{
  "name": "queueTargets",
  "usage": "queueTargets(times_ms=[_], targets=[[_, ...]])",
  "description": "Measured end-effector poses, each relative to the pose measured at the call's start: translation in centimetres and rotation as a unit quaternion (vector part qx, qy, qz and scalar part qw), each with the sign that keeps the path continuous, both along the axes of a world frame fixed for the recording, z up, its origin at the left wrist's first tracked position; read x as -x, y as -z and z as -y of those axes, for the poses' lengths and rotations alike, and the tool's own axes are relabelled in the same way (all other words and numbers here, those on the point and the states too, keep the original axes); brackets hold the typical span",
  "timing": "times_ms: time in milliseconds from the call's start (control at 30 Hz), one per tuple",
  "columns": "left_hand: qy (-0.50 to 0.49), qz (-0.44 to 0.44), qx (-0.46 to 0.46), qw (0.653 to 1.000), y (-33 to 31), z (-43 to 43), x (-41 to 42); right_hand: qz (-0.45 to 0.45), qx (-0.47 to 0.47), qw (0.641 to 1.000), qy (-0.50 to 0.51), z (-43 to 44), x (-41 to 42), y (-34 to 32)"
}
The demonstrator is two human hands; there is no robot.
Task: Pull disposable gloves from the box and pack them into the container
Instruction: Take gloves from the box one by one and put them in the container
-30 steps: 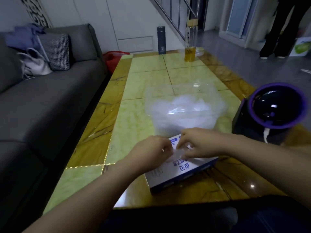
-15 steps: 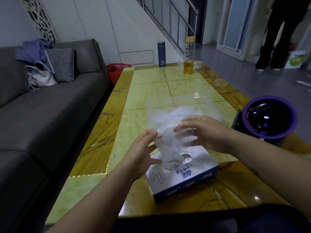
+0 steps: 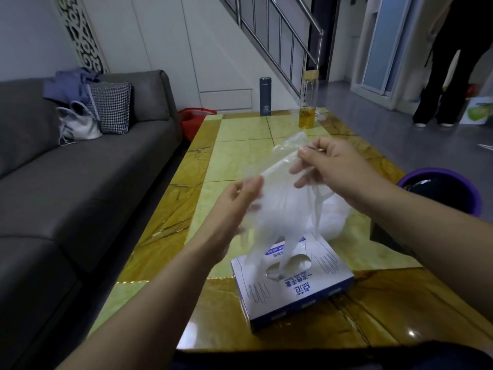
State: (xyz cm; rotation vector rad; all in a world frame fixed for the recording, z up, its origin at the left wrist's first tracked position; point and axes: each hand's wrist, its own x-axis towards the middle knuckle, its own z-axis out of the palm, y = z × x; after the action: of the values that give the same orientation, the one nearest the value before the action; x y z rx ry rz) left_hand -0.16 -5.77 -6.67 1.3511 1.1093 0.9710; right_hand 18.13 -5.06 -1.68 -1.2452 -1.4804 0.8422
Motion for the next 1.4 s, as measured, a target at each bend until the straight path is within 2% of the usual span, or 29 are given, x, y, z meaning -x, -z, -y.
queueTargets(times_ms=[33,100,233,300,400,567,700,800,867,900,933,967,1000,1067,1133,1200,1267,1333,1400], targets=[[-0.011,-0.034,-0.045,0.998,-0.5,-0.3,-0.1,-0.018,0.014,1.000,-0.006,-0.3,0.0,-0.2],[-0.046,-0.049,-0.102,0.993,-1.5,-1.4,-0.4,-0.056,0.042,0.997,-0.013,-1.0,-0.2,-0.6],[-0.068,-0.072,-0.100,0.990,-3.6,-3.8,0.6,-0.046,0.073,0.996,0.029,-1.9,-1.6,-0.6],[-0.058,-0.090,-0.088,0.990,-4.4,-4.6,1.1,-0.023,0.090,0.996,0.011,-1.9,-2.3,-0.2],[-0.048,-0.100,-0.090,0.990,-4.8,-5.8,1.3,0.042,0.116,0.991,-0.051,-1.8,-2.4,0.5],[-0.042,-0.102,-0.072,0.991,-4.7,-7.6,1.9,0.178,0.104,0.971,-0.122,-2.7,-3.1,1.6],[-0.080,-0.111,-0.068,0.988,-4.1,-9.4,2.9,0.244,0.114,0.955,-0.121,-3.8,-4.5,1.0],[-0.126,-0.129,-0.154,0.971,-4.5,-10.7,2.5,0.296,0.091,0.948,-0.068,-5.3,-4.5,0.6],[-0.164,-0.171,-0.272,0.933,-5.2,-11.1,1.4,0.312,0.045,0.949,0.003,-6.4,-4.4,0.5],[-0.188,-0.191,-0.334,0.903,-5.5,-10.8,0.9,0.275,0.037,0.960,0.040,-6.5,-4.4,0.4],[-0.210,-0.210,-0.399,0.867,-5.8,-10.7,0.3,0.193,0.053,0.978,0.054,-6.8,-4.3,0.1],[-0.221,-0.224,-0.463,0.829,-5.9,-10.3,-0.2,0.085,0.101,0.990,0.040,-7.0,-4.3,-0.2],[-0.214,-0.233,-0.525,0.790,-5.9,-10.0,-0.6,-0.034,0.167,0.985,0.004,-7.0,-4.1,-0.7],[-0.172,-0.255,-0.625,0.718,-5.1,-9.3,-1.5,-0.187,0.275,0.940,-0.075,-6.9,-4.0,-1.1],[-0.125,-0.285,-0.677,0.667,-3.7,-8.6,-2.2,-0.248,0.321,0.907,-0.118,-7.1,-4.2,-0.5],[-0.072,-0.309,-0.691,0.650,-2.1,-8.4,-2.4,-0.278,0.319,0.897,-0.126,-7.3,-4.0,0.3],[-0.008,-0.344,-0.675,0.653,-0.1,-8.8,-2.2,-0.315,0.295,0.897,-0.097,-7.7,-3.7,1.3],[0.053,-0.380,-0.643,0.663,1.5,-9.5,-1.8,-0.323,0.276,0.904,-0.049,-8.2,-3.4,2.5],[0.090,-0.396,-0.593,0.695,2.3,-9.8,-1.8,-0.283,0.287,0.915,-0.013,-8.4,-3.0,3.7]])
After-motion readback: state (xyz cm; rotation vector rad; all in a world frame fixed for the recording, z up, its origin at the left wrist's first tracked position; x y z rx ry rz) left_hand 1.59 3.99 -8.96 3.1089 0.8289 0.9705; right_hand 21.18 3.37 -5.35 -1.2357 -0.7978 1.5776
